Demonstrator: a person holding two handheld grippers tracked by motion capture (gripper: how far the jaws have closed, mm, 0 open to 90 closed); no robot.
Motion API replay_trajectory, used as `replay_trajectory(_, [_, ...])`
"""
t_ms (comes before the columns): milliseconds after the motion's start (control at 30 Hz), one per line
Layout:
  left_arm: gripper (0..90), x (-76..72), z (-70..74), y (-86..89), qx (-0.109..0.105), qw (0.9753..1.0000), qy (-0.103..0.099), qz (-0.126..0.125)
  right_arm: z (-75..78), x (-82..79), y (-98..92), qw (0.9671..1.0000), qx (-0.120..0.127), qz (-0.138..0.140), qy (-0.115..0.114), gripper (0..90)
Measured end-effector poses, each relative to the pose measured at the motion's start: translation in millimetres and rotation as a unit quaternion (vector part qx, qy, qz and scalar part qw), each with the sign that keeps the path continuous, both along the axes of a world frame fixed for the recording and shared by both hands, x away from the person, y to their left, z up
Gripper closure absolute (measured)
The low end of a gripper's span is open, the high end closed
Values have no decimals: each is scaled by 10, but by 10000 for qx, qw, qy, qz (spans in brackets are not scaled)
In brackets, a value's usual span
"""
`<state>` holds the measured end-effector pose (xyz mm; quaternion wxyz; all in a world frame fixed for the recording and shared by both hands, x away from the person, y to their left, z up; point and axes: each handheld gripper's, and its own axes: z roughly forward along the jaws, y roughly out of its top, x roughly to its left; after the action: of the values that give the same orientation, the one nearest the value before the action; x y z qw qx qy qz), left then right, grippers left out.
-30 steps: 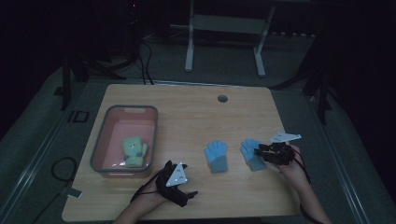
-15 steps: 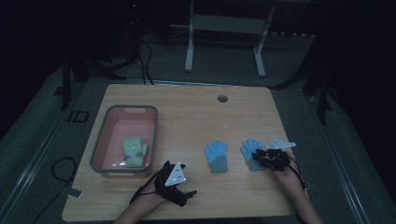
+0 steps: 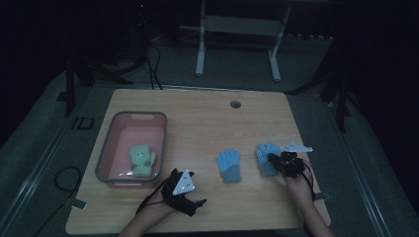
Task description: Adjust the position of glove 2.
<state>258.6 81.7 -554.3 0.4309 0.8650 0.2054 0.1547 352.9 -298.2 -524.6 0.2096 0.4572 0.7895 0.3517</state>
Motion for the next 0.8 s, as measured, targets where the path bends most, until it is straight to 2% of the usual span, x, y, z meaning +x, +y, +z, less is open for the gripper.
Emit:
replay_trajectory(233, [38, 9, 0, 15, -6, 10000, -4, 7, 364, -21, 217, 9988, 231, 214, -373, 862])
replay_trajectory(400, [39, 10, -1, 22, 2, 10000, -14, 14, 536, -44, 463, 9969, 390, 498, -467, 863])
replay_trajectory(467, [38, 11, 4, 25, 1, 10000, -22, 12, 571, -56, 566, 9960, 428, 609, -494, 863])
replay_trajectory(533, [39, 11, 6, 27, 3, 10000, -44, 14, 583, -65, 676, 9951, 529, 718, -425, 862])
replay_trajectory(600, [38, 11, 6, 28, 0, 10000, -40, 13, 583, -71, 712, 9945, 558, 783, -415, 863])
replay_trajectory(667, [39, 8, 6, 30, 8, 10000, -43, 12, 566, -92, 831, 9934, 582, 908, -397, 862])
replay_trajectory(800, [39, 6, 6, 28, 16, 10000, -48, -1, 523, -111, 929, 9921, 670, 1006, -321, 862])
